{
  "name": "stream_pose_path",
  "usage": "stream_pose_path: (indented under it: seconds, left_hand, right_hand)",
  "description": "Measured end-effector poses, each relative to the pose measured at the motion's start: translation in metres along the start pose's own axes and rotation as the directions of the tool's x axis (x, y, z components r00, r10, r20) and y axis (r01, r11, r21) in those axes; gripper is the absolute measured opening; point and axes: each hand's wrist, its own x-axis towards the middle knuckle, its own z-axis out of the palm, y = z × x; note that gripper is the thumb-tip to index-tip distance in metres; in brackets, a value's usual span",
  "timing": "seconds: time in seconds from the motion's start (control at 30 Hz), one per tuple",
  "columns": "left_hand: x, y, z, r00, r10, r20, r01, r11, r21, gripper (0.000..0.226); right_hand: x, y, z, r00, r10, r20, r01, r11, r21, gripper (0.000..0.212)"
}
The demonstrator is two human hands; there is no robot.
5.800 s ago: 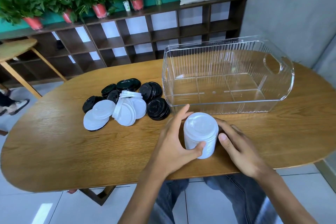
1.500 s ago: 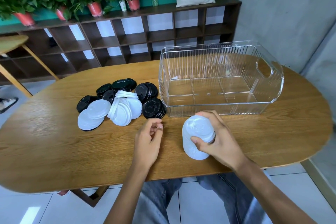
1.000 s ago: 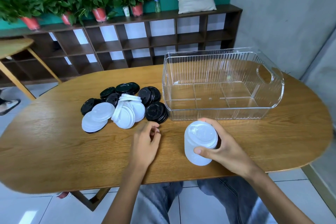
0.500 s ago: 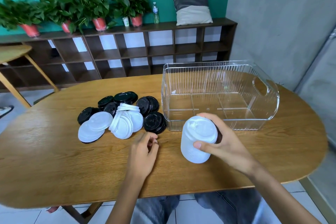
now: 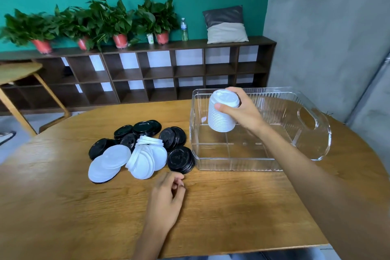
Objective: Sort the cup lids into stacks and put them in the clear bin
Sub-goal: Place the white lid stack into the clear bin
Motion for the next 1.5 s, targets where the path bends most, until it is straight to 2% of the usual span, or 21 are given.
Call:
stream_pose_path:
  seconds: [0.2,0.47,0.63,1.0,1.5]
  left_hand:
    - [0.0,0.001,-0.001,1.0,0.005,-0.006,-0.005,1.0,0.002,0.029]
    - [0.0,-0.001,0.0,1.0,-0.009,-0.018,0.008,1.0,-0.024,0.031]
    - [0.0,-0.002,0.0,1.0,-0.013,-0.02,0.013,1.0,-0.02,0.03]
    - [0.0,-0.002,0.0,1.0,-0.013,-0.029,0.011,0.998,-0.058,0.028]
    - [0.0,-0.001,0.0,0.999,-0.022,-0.025,0.021,0.998,-0.051,0.028]
  right_hand:
    - [0.023,0.034,0.015,0.998,0.064,0.012,-0.064,0.997,-0.038,0.061]
    - [0.03,0.07,0.033,0.992,0.115,0.056,-0.114,0.993,-0.019,0.054]
    - [0.032,0.082,0.037,0.984,0.148,0.1,-0.148,0.989,-0.015,0.056]
    - [0.031,0.084,0.034,0.978,0.154,0.141,-0.153,0.988,-0.017,0.054]
    - [0.035,0.086,0.032,0.978,0.157,0.136,-0.147,0.986,-0.081,0.07]
